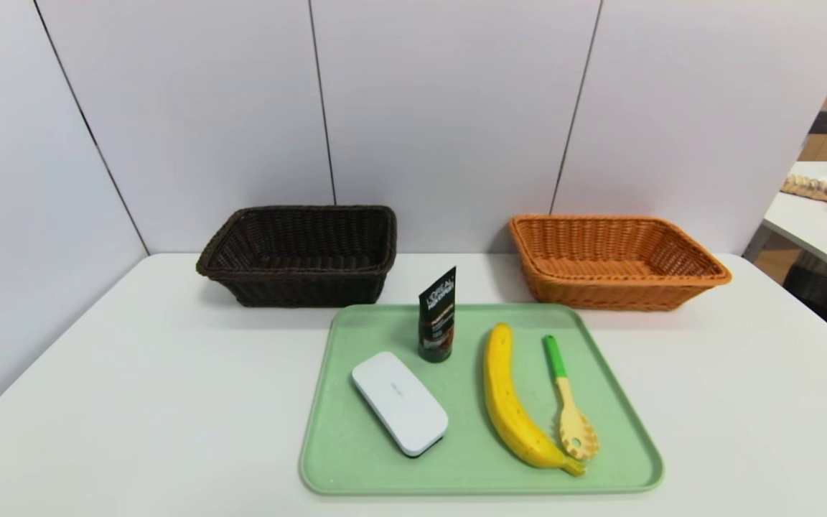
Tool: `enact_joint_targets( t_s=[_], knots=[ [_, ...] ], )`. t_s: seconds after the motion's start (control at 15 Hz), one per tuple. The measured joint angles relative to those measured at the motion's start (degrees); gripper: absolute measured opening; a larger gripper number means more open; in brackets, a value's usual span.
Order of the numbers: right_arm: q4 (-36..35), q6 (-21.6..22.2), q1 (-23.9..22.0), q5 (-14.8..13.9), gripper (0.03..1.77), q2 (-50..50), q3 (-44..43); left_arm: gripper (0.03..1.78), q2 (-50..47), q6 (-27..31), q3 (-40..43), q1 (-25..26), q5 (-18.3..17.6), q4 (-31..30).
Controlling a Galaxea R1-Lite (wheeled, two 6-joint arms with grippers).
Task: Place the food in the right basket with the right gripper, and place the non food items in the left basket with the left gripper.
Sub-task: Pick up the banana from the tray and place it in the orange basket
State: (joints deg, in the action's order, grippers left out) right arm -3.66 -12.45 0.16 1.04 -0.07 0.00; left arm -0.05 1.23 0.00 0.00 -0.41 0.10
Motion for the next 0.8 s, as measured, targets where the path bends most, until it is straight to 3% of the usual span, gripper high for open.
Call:
enact_joint_targets(
  t_s=[0.4,0.67,0.8],
  knots=[
    [4.1,1.2,0.0,2.2,1.7,0.0,-0.1,1.69,0.0,0.5,0.0,0.0,0.0,0.0],
    [5.1,4.2,0.0,0.9,1.7,0.0,-0.7,1.69,0.0,1.7,-0.4,0.0,-0.6,1.0],
    [5.9,4.2,0.0,1.6,1.7,0.1,-3.4,1.69,0.0,1.9,-2.3,0.0,-1.3,2.5]
  ],
)
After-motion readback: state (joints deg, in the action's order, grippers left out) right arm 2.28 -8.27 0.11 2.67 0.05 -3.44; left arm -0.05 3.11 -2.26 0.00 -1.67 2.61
